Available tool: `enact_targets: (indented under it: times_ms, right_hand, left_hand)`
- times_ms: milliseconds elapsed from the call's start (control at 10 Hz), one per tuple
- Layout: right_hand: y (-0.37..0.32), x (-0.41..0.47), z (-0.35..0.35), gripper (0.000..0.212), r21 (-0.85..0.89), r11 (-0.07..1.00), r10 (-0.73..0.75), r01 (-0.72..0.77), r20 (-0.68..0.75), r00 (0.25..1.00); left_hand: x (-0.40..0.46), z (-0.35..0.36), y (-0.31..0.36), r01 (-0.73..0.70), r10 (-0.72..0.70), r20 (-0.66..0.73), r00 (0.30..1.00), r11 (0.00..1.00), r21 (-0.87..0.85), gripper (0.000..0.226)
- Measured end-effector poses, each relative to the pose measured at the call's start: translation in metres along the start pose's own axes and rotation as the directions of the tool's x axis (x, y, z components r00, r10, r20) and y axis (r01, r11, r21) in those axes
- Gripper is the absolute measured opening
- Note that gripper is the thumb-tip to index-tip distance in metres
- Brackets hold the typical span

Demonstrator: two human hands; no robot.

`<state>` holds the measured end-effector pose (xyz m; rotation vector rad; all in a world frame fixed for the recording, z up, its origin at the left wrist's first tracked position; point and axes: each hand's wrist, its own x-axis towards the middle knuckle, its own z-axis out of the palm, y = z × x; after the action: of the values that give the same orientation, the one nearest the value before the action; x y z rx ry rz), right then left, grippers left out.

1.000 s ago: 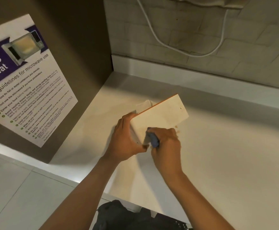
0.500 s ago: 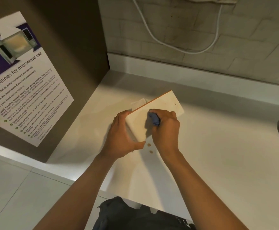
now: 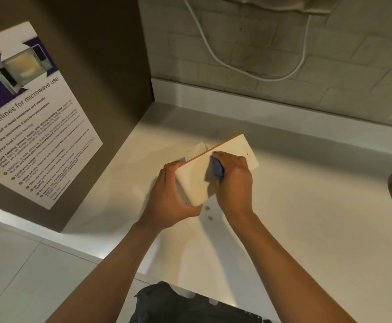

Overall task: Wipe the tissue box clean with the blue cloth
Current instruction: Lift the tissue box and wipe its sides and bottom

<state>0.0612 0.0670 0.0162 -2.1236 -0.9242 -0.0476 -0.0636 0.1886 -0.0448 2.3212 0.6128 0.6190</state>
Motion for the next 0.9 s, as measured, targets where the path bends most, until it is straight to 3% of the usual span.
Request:
enact_targets:
  times_ms: [100,200,300,400,500,600,700,800,900]
  right_hand:
    - [-0.013,-0.020,0.017,0.063,-0.004,0.988,-0.150,0.151,0.096,0.984]
    - [0.005,-0.050,0.014,0.069,-0.018,0.971,-0.235,0.238,0.104,0.966]
    - [0.032,-0.046,0.012,0.042,0.001,0.997,-0.080,0.080,0.031,0.996]
    - [0.019,-0.029,0.019,0.017,0.204,0.976,0.095,-0.083,-0.053,0.994]
    - [-0.013,-0.018,0.026,0.041,0.083,0.989,-0.118,0.123,-0.065,0.991]
    - [0.001,-0.048,0.036,0.059,-0.120,0.907,-0.394,0.404,0.102,0.914]
    - [0.025,-0.050,0.023,0.043,-0.190,0.921,-0.348,0.339,-0.014,0.937]
    - [0.026,-0.022,0.013,0.017,0.046,0.999,-0.010,0.014,-0.092,0.996]
    - [0.005,-0.010,0.024,0.010,0.070,0.997,0.038,-0.029,-0.130,0.991]
  left_hand:
    - [0.000,-0.003,0.003,0.038,-0.039,-0.007,0.999,0.999,-0.038,0.113]
    - [0.002,-0.001,0.001,0.023,-0.023,0.001,1.000,0.999,-0.042,0.112]
    - [-0.001,-0.003,0.008,0.051,-0.051,0.002,0.999,0.998,-0.048,0.114]
    - [0.001,0.000,0.005,0.048,-0.047,0.013,0.999,0.997,-0.064,0.114]
    - [0.000,-0.001,0.005,0.036,-0.036,-0.004,0.999,0.993,-0.116,0.110]
    - [0.000,-0.001,0.004,0.023,-0.025,-0.010,1.000,0.992,-0.121,0.099]
    - [-0.004,-0.003,0.009,0.037,-0.038,-0.009,0.999,0.996,-0.082,0.113]
    - [-0.005,-0.001,0.013,0.055,-0.055,-0.003,0.998,0.997,-0.056,0.115]
    - [-0.003,-0.002,0.013,0.073,-0.074,-0.011,0.997,0.994,-0.082,0.115]
